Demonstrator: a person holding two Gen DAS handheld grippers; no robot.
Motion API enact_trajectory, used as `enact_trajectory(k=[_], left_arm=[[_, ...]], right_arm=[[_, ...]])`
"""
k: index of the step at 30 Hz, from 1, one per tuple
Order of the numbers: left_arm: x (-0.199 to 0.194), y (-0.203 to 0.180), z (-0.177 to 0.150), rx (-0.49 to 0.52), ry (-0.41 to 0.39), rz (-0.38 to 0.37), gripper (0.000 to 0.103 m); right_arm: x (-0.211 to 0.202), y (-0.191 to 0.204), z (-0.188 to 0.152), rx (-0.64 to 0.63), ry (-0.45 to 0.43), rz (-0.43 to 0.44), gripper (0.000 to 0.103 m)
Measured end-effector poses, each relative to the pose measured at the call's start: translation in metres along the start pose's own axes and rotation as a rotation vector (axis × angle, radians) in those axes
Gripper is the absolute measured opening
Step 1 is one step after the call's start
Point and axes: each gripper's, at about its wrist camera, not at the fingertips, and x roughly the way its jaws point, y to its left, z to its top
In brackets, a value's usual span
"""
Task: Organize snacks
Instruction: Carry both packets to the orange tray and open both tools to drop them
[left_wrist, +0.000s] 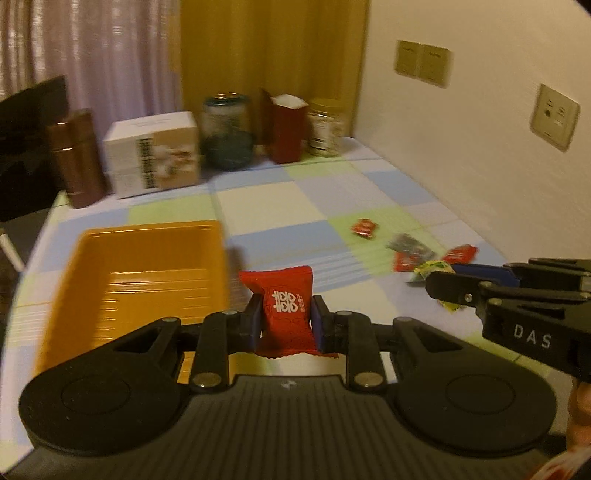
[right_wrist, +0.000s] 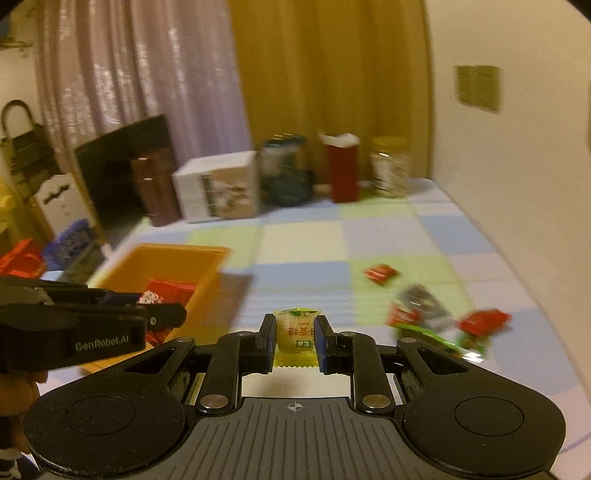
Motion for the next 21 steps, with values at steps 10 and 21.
enact_trajectory(k=[10,21], left_arm=[[-0.013,0.079,-0.017,-0.044,0.024,0.121,0.024],[0.002,0.123,-0.028,-0.081,0.048,0.149,0.024]], right_arm=[[0.051,0.077,0.007,-0.053,0.016,0.120,0.022],[0.093,0.110,-0.002,-0.069,0.057,0.167,0.022]])
